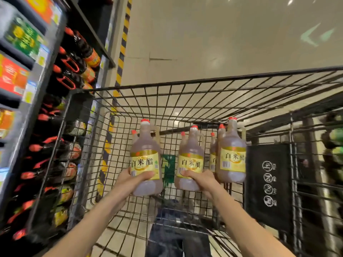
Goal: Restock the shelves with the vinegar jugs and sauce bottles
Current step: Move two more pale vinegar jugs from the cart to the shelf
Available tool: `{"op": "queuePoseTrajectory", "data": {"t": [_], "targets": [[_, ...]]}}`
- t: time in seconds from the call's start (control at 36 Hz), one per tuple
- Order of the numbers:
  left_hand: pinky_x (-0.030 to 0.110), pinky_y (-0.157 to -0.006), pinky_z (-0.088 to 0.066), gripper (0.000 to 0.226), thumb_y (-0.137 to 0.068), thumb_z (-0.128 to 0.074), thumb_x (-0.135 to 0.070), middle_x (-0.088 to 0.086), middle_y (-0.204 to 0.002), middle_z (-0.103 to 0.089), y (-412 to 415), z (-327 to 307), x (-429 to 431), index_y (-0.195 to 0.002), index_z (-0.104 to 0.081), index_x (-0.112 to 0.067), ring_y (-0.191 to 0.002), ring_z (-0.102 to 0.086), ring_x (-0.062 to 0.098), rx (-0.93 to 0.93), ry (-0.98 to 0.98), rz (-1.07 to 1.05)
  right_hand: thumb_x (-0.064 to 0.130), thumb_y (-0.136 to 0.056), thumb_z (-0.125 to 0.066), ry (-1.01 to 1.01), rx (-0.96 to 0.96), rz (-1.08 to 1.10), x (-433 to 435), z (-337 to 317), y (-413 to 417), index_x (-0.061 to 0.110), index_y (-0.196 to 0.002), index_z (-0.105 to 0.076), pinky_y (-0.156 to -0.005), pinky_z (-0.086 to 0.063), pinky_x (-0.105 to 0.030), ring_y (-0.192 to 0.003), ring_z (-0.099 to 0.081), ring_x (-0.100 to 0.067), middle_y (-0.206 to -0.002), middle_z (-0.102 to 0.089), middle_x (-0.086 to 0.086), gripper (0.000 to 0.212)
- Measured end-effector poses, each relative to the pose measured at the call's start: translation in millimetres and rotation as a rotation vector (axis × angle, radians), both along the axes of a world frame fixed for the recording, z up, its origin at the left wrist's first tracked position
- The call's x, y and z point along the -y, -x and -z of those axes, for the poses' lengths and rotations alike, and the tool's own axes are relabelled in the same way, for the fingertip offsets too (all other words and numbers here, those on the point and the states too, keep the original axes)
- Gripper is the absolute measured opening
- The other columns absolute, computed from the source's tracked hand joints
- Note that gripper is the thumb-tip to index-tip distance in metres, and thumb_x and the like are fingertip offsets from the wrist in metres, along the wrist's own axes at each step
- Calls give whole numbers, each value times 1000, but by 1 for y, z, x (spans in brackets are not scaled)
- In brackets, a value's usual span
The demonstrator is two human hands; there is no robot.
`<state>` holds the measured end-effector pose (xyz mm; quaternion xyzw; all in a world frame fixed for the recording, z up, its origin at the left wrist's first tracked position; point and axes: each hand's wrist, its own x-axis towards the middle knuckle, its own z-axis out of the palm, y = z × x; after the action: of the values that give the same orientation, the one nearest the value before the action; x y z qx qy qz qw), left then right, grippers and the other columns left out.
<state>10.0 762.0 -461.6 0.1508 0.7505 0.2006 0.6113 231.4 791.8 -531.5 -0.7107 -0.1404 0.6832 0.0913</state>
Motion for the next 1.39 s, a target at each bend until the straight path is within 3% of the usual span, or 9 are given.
{"op": "queuePoseTrajectory", "data": {"t": [0.25, 0.36, 0.61, 0.72, 0.89, 1.0, 1.17, 1.25, 1.39], "targets": [[17, -54, -53, 33, -69, -79, -11, 1, -86, -74, -11, -72, 34, -94, -59, -19, -65, -69, 5, -38, -168, -80, 8, -72, -80, -242, -35, -218, 5, -108, -11, 8, -98, -55, -39, -39, -4, -65, -52, -1, -82, -62, 3, 37], [32, -77, -53, 47, -62, -86, -17, 12, -100, -71, -11, -111, 53, -103, -64, -10, -91, -67, 24, -114, -261, -132, 13, -63, -87, -394, -28, -349, 14, -143, -9, 10, -104, -59, -51, -47, -10, -75, -62, -4, -97, -69, -3, 50], [9, -44, -45, 34, -68, -80, 2, 1, -79, -66, -3, -216, 108, -93, -59, -8, -50, -62, -6, -278, -579, -357, 13, -55, -90, -788, -133, -466, 33, -262, 26, 26, -92, -54, -53, -47, -12, -75, -59, 1, -85, -64, 11, 53], [17, -54, -48, 44, -58, -89, -11, -8, -84, -67, 12, -254, 138, -86, -58, -25, -69, -66, 5, -378, -689, -401, 12, -53, -90, -872, -256, -510, 45, -303, 47, 19, -104, -58, -68, -57, -28, -89, -67, -15, -99, -69, 0, 60], [23, -66, -50, 83, -36, -94, -35, -9, -95, -67, 43, -317, 221, -108, -58, -15, -85, -65, 7, -539, -835, -567, 4, -54, -88, -1035, -449, -588, 90, -373, 103, 22, -98, -57, -64, -54, -22, -83, -68, -9, -93, -70, 4, 57], [11, -57, -48, 57, -52, -91, -16, -18, -86, -64, 58, -353, 281, -98, -58, -21, -71, -62, -6, -678, -903, -658, 10, -41, -93, -1127, -529, -647, 131, -407, 138, 16, -99, -60, -65, -55, -25, -84, -68, -14, -92, -71, 1, 67], [14, -57, -53, 71, -45, -91, -24, -8, -94, -70, 77, -394, 386, -107, -60, -14, -80, -68, 8, -778, -986, -852, 16, -47, -94, -1275, -648, -757, 218, -450, 183, 26, -91, -58, -61, -52, -17, -73, -65, 3, -87, -68, 10, 58], [9, -58, -50, 61, -48, -90, -23, -14, -89, -68, 80, -411, 445, -100, -60, -21, -71, -65, -9, -880, -983, -886, 13, -50, -93, -1297, -731, -809, 270, -464, 204, 22, -95, -59, -53, -47, -7, -66, -62, 12, -86, -66, 12, 57], [8, -57, -48, 51, -57, -87, -9, -16, -86, -63, 82, -433, 547, -97, -58, -19, -70, -62, -8, -1046, -956, -959, 25, -40, -96, -1271, -901, -894, 363, -483, 236, 20, -101, -59, -60, -52, -13, -79, -68, -3, -94, -70, 6, 72]]}}
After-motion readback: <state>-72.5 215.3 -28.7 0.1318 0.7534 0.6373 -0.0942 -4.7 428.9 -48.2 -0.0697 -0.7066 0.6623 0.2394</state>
